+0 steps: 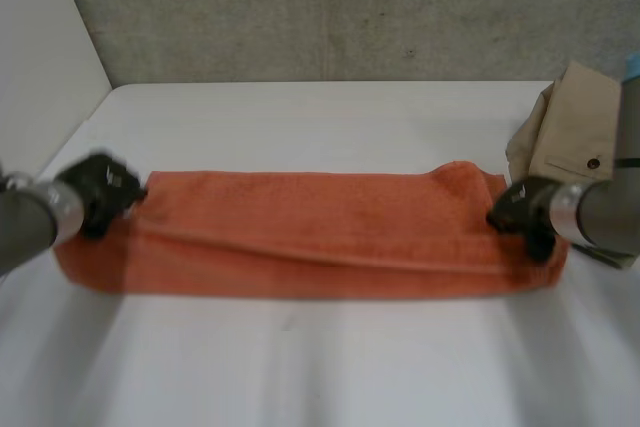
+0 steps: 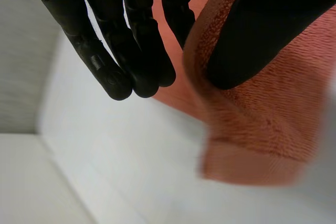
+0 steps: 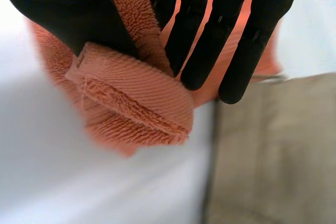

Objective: Fold the laundry.

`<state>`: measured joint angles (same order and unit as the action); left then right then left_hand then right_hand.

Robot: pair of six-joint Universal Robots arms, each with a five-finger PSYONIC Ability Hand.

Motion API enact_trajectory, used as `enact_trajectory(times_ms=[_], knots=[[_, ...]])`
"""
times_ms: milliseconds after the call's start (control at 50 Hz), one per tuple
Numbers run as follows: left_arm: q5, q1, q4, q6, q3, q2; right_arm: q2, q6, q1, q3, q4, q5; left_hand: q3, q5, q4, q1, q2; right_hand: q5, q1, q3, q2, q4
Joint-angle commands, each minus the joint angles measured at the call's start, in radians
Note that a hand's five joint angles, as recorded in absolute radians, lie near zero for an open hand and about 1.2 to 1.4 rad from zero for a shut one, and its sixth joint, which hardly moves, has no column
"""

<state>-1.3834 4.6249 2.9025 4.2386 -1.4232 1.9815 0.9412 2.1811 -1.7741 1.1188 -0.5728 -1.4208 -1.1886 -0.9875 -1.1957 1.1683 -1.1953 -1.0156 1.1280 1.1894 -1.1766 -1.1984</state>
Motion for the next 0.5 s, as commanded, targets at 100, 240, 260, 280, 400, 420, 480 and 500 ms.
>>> enact_trajectory(times_ms=[100,240,260,280,400,420,480,500], knots=[[-0.101,-0.046,0.441,-0.424,0.613,0.102,0.042,0.406,-0.056,-0.294,0.68,-0.147,-0.208,-0.234,-0.201,0.228,-0.201,-0.206,0.268,0.207,-0.22,-0.198],[-0.149,-0.058,0.529,-0.603,0.705,0.074,0.08,0.46,-0.07,-0.301,0.927,-0.133,-0.208,-0.234,-0.201,0.228,-0.201,-0.206,0.268,0.207,-0.22,-0.198],[-0.148,-0.061,0.494,-0.605,0.696,0.073,0.076,0.459,-0.074,-0.312,0.895,-0.107,-0.208,-0.234,-0.201,0.228,-0.201,-0.206,0.268,0.207,-0.22,-0.198],[-0.146,-0.061,0.476,-0.609,0.686,0.071,0.073,0.459,-0.076,-0.315,0.875,-0.093,-0.208,-0.234,-0.201,0.228,-0.201,-0.206,0.268,0.207,-0.22,-0.198],[-0.121,-0.034,0.4,-0.634,0.536,0.054,0.039,0.459,-0.076,-0.321,0.716,-0.043,-0.208,-0.234,-0.201,0.228,-0.201,-0.206,0.268,0.207,-0.22,-0.198],[-0.117,-0.031,0.399,-0.637,0.509,0.054,0.025,0.457,-0.073,-0.315,0.667,-0.033,-0.208,-0.234,-0.201,0.228,-0.201,-0.206,0.268,0.207,-0.22,-0.198],[-0.103,-0.02,0.399,-0.638,0.4,0.065,-0.012,0.451,-0.071,-0.297,0.562,-0.001,-0.208,-0.234,-0.201,0.228,-0.201,-0.206,0.268,0.207,-0.22,-0.198],[-0.102,-0.018,0.399,-0.637,0.371,0.071,-0.021,0.45,-0.071,-0.289,0.539,0.006,-0.208,-0.234,-0.201,0.228,-0.201,-0.206,0.268,0.207,-0.22,-0.198]])
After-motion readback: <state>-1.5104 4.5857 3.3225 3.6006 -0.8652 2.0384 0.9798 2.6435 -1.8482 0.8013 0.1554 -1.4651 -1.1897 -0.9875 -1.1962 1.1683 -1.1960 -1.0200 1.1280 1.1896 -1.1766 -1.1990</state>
